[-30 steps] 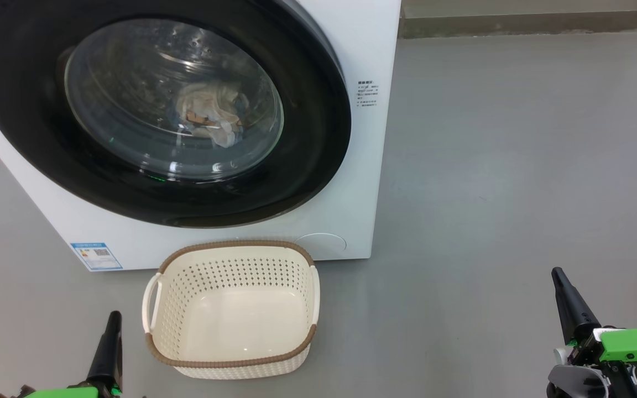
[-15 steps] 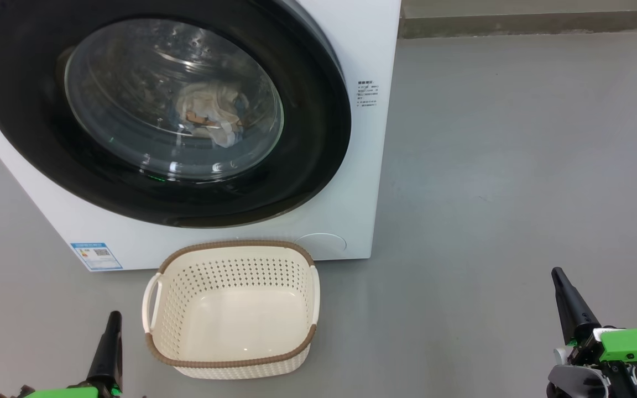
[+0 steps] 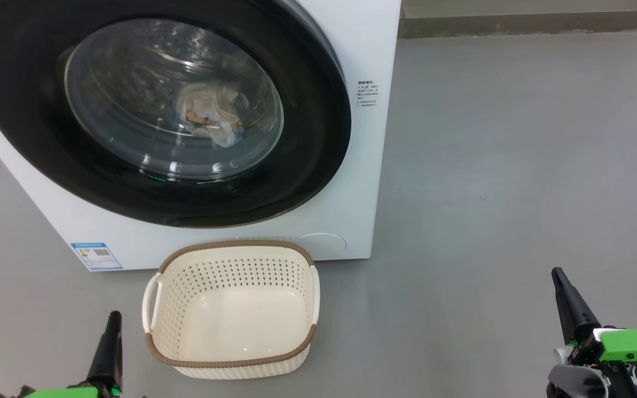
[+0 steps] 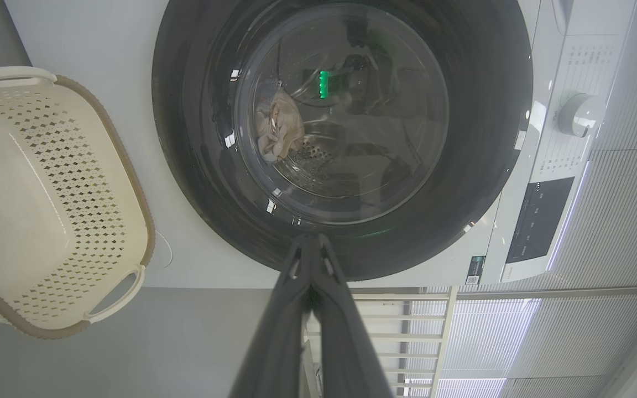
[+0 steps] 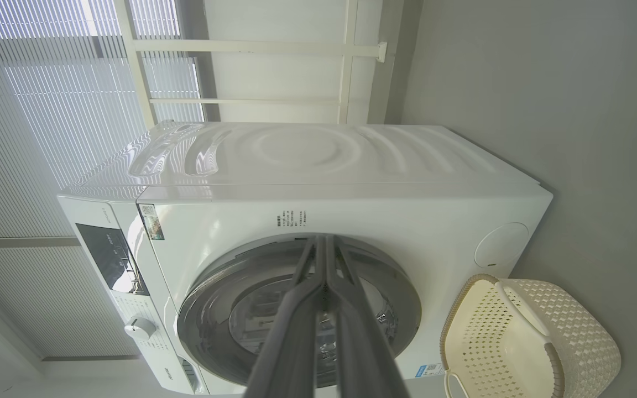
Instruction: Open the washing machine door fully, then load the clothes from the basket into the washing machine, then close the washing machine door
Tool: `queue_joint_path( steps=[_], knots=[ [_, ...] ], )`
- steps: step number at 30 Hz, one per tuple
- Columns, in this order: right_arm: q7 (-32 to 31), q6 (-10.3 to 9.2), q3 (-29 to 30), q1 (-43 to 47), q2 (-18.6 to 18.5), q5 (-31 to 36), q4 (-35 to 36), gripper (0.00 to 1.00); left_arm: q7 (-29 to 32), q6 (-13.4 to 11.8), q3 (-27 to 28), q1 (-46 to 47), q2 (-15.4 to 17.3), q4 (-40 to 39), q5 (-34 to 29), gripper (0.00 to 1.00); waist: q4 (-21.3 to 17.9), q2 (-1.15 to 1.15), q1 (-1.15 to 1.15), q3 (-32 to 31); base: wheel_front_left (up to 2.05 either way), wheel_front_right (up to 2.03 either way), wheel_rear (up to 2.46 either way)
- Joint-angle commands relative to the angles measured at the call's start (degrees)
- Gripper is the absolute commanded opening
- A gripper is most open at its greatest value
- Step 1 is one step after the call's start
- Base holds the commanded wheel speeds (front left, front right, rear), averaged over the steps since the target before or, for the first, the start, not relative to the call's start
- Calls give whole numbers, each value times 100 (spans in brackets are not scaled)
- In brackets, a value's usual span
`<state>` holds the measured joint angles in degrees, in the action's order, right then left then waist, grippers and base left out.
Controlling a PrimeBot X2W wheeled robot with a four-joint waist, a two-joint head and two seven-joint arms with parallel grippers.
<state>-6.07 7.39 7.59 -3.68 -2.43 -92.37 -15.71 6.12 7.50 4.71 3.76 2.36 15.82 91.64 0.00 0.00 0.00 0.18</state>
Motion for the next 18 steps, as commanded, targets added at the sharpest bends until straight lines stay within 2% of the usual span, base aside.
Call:
queue_joint_path(
  steps=[1, 18],
  knots=[
    [-44, 10, -104, -251, -47, 23, 168, 0, 36, -1, 181, 243, 52, -179, 53, 0, 0, 0, 0, 0, 0, 0, 0],
    [-45, 10, -103, -251, -46, 24, 168, 0, 36, -1, 181, 242, 52, -179, 53, 0, 0, 0, 0, 0, 0, 0, 0]
  ],
)
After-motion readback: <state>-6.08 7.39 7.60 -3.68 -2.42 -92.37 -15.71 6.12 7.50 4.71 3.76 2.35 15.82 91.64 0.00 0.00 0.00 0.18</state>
